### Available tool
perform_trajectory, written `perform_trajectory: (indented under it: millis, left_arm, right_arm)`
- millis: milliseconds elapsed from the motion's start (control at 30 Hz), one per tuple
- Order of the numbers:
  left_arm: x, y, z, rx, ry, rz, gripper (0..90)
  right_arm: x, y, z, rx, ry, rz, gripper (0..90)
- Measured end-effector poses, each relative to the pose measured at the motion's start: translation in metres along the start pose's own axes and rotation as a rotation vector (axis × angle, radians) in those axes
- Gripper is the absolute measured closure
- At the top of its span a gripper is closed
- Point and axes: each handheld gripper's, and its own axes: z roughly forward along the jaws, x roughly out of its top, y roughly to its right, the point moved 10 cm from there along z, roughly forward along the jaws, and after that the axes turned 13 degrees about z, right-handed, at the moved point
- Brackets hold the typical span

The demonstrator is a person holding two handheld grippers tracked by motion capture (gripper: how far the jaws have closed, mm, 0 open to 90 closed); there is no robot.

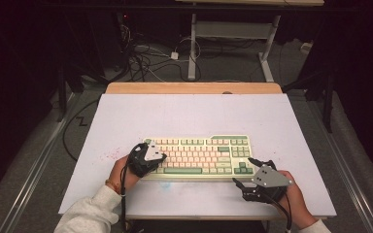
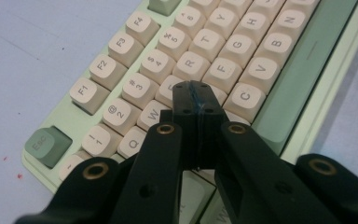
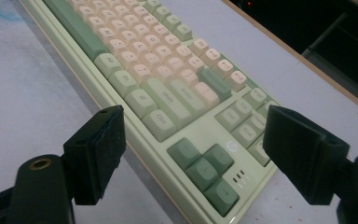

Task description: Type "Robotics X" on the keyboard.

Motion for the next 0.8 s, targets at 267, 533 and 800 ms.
perform_trajectory:
  millis: [267, 533, 800]
  left_arm:
    - [0.003, -0.001, -0.004, 0.013, 0.010, 0.003, 87.5]
    - [0.008, -0.004, -0.013, 0.029, 0.046, -0.006, 87.5]
    - [0.013, -0.003, -0.020, 0.032, 0.068, 0.004, 87.5]
  right_arm:
    - [0.000, 0.001, 0.000, -0.002, 0.002, 0.000, 21.8]
    - [0.001, 0.001, -0.001, -0.001, 0.003, 0.004, 21.8]
    - [0.001, 0.000, -0.001, 0.001, 0.003, 0.001, 21.9]
